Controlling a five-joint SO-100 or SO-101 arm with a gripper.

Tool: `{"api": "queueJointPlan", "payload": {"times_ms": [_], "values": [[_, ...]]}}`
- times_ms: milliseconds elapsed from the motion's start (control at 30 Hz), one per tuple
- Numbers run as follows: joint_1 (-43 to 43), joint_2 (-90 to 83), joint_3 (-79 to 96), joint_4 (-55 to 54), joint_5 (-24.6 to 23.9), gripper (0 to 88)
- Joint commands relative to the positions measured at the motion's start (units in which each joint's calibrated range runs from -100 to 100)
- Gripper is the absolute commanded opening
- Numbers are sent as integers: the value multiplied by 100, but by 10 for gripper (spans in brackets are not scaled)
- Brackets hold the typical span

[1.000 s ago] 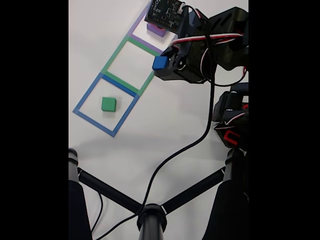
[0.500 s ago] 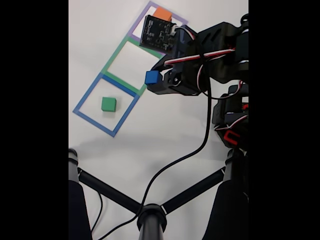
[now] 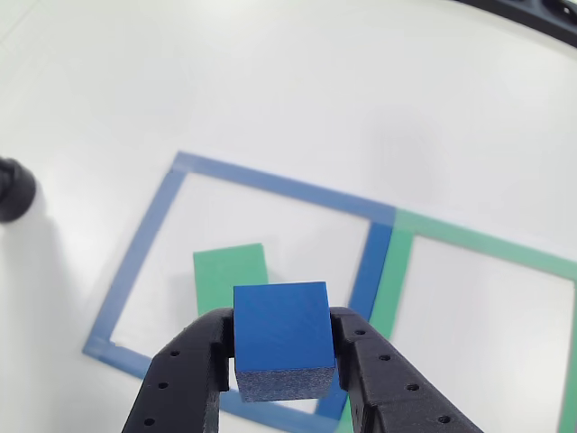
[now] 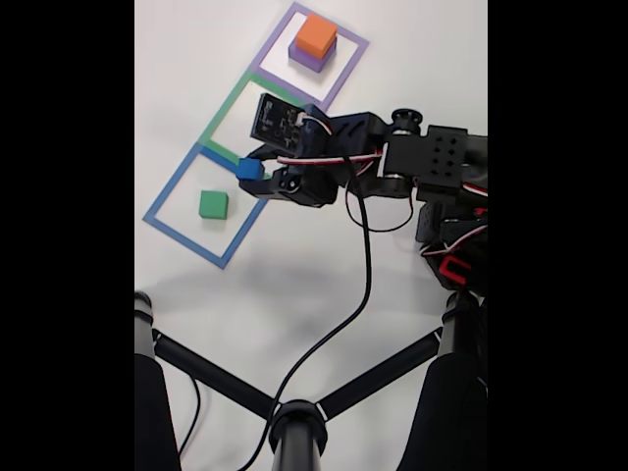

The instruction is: Tower of hanoi

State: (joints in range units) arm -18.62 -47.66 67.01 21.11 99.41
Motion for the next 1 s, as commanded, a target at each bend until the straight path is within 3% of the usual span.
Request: {"api": "queueJointPlan", "payload": {"times_ms": [0,167,467,967], "values": [[-40,471,491,-1621,59,30],[-70,1392,736,-3054,59,31],[-131,2642,618,-4349,59,33],[-330,4189,-136,-5393,59,37]]}}
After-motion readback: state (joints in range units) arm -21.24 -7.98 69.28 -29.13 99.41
